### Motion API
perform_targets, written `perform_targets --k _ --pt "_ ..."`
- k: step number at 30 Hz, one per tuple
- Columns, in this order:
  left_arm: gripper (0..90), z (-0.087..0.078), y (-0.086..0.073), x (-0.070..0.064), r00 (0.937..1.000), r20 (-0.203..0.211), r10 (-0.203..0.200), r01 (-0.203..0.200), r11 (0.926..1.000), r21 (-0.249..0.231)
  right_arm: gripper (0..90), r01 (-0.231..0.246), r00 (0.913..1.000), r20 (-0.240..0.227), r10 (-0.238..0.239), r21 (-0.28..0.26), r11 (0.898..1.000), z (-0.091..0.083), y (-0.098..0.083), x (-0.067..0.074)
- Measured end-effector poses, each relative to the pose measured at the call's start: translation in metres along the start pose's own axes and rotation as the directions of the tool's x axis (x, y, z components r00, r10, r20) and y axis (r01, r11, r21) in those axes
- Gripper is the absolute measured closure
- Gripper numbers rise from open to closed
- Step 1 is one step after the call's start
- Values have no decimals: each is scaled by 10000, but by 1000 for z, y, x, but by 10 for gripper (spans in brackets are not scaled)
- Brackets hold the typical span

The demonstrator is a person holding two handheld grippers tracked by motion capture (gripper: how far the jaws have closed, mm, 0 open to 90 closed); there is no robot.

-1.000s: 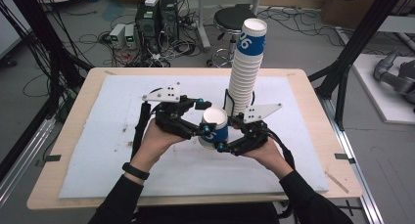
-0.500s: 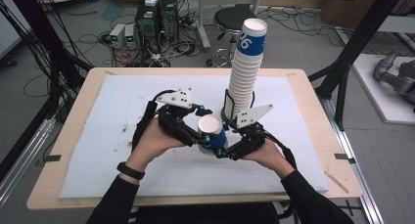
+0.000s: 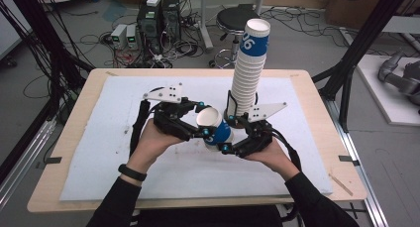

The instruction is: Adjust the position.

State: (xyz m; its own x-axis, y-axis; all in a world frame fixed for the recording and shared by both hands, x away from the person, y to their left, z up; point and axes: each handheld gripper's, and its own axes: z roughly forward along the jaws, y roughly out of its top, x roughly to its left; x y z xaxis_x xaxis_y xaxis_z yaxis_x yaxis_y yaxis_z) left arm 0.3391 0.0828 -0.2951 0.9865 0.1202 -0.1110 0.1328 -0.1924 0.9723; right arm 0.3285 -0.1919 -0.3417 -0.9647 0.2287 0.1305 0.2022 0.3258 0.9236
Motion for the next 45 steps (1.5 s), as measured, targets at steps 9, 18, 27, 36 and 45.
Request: perform_targets --k 9,18,27,36,45 --pt "300 -4 -1 0 9996 208 -195 219 9925 -1207 140 -141 9999 -93 133 -918 9957 -4 1 2" --pt "297 -4 -3 1 9996 162 -241 257 9936 -1104 181 25 10000 -85 -31 -671 9977 -4 1 1" --pt "221 -4 -1 -1 9994 -101 -319 322 9989 333 213 255 9997 -55 -255 -102 9996 -7 0 -3" --pt "203 0 1 -4 9994 -345 -34 104 9784 2065 214 547 9984 -233 -524 1147 9919 -3 0 -3" --pt "296 2 -1 -4 9999 -35 127 -114 9678 2513 213 662 9975 -354 -616 1492 9866 -3 1 -2"
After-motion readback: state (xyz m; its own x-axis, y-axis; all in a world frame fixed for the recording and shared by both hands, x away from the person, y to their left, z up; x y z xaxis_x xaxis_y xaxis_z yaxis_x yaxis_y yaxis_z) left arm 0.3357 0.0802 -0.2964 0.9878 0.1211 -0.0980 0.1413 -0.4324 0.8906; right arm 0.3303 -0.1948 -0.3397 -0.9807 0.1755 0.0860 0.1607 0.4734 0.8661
